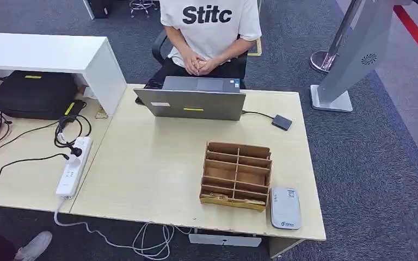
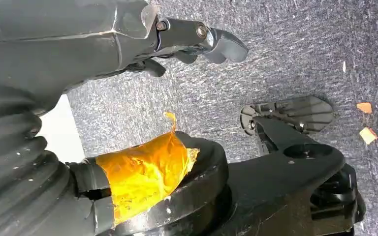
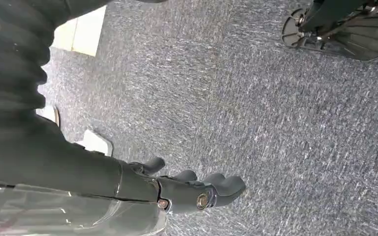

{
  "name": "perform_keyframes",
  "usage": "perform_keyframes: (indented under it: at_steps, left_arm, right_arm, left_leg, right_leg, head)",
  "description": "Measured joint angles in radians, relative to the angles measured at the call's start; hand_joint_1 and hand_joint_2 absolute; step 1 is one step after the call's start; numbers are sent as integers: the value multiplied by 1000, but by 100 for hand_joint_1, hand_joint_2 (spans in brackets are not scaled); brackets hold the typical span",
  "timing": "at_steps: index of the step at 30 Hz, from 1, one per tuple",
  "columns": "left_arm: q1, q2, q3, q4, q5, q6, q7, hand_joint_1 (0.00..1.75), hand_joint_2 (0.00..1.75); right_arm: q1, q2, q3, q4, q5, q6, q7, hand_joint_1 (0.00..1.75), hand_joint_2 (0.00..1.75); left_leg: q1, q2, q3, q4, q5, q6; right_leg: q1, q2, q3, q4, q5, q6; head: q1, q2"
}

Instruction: Pass the card to the sensor for recognition and then transmit it.

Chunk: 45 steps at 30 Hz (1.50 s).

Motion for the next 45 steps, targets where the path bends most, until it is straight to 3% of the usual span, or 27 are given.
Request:
perform_keyframes:
  at_steps: [3, 4, 6, 7, 15, 30, 31, 45]
  left_arm:
    - [0, 0, 0, 0, 0, 2, 0, 0, 175]
    - [0, 0, 0, 0, 0, 2, 1, 0, 175]
    - [0, 0, 0, 0, 4, 2, 2, 0, 175]
    - [0, 0, 0, 0, 5, 2, 1, 0, 0]
    - [0, 0, -9, 0, -11, 4, -15, 0, 0]
    - [0, 0, -22, 0, -26, 12, 12, 0, 0]
    - [0, 0, -24, 0, -26, 12, 14, 0, 175]
    - [0, 0, -28, 0, -39, 9, 15, 0, 175]
  right_arm:
    - [0, 0, 0, 0, 1, 0, 0, 0, 175]
    - [0, 0, 0, 0, 1, 0, 0, 0, 0]
    - [0, 0, -1, 0, -1, 0, 1, 0, 0]
    - [0, 0, -2, 0, -5, 2, 1, 0, 0]
    - [-1, 1, -40, 2, -39, 137, -13, 0, 0]
    - [-2, 1, -82, 2, -46, 167, 2, 0, 0]
    - [-2, 1, -85, 2, -46, 167, 2, 0, 175]
    - [-3, 5, -106, 2, -45, 142, 53, 0, 175]
  left_leg:
    - [0, 0, 0, 0, 0, 0]
    - [0, 0, 0, 0, 0, 0]
    - [0, 0, 0, 0, 0, 0]
    - [0, 0, 0, 0, 0, 0]
    - [0, 0, 0, 0, 0, 0]
    - [0, 0, 0, 0, 0, 0]
    - [0, 0, 0, 0, 0, 0]
    - [0, 0, 0, 0, 0, 0]
  right_leg:
    - [0, 0, 0, 0, 0, 0]
    - [0, 0, 0, 0, 0, 0]
    - [0, 0, 0, 0, 0, 0]
    - [0, 0, 0, 0, 0, 0]
    - [0, 0, 0, 0, 0, 0]
    - [0, 0, 0, 0, 0, 0]
    - [0, 0, 0, 0, 0, 0]
    - [0, 0, 0, 0, 0, 0]
  head:
    - [0, 0]
    - [0, 0]
    - [0, 0]
    - [0, 0]
    - [0, 0]
    - [0, 0]
    - [0, 0]
    - [0, 0]
